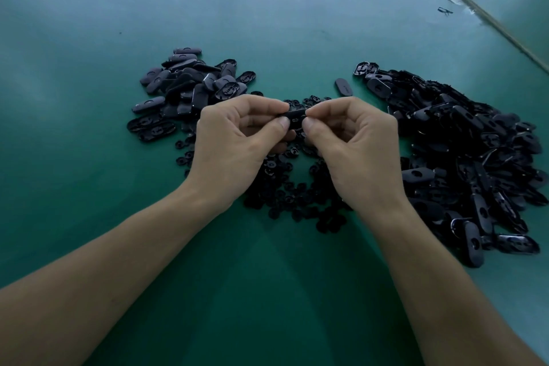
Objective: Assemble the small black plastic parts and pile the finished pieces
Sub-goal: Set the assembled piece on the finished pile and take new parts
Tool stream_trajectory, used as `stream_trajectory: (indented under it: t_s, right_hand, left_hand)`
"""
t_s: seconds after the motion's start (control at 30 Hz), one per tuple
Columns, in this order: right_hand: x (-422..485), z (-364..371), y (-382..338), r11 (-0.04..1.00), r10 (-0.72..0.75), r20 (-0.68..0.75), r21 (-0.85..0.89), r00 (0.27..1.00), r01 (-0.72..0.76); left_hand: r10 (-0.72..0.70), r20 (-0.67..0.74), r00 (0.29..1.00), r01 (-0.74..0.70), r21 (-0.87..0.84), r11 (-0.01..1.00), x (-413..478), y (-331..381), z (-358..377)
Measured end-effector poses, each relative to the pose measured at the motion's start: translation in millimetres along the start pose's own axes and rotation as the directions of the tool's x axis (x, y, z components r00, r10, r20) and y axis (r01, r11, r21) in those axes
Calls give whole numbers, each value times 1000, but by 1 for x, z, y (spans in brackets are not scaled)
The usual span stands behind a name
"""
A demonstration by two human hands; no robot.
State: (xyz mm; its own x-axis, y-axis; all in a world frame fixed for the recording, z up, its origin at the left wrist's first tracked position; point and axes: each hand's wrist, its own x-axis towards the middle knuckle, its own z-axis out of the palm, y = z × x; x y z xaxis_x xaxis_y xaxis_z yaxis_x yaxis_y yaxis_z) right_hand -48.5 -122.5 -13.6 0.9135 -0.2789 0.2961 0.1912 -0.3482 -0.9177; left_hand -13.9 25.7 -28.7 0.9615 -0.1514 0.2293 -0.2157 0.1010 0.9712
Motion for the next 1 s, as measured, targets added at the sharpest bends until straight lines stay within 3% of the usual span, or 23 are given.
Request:
stream_trajectory:
  t_s: [0.37, 1.0]
  right_hand:
    - [1, -2, -4, 963, 131, 71, 229, 989, -144]
    - [2, -3, -2, 999, -1, -4, 43, 1000, 1]
  left_hand:
    - [-16, -18, 1000, 16, -14, 1000, 1, 0, -1]
    - [-6, -12, 1000, 6, -27, 1000, 1, 0, -2]
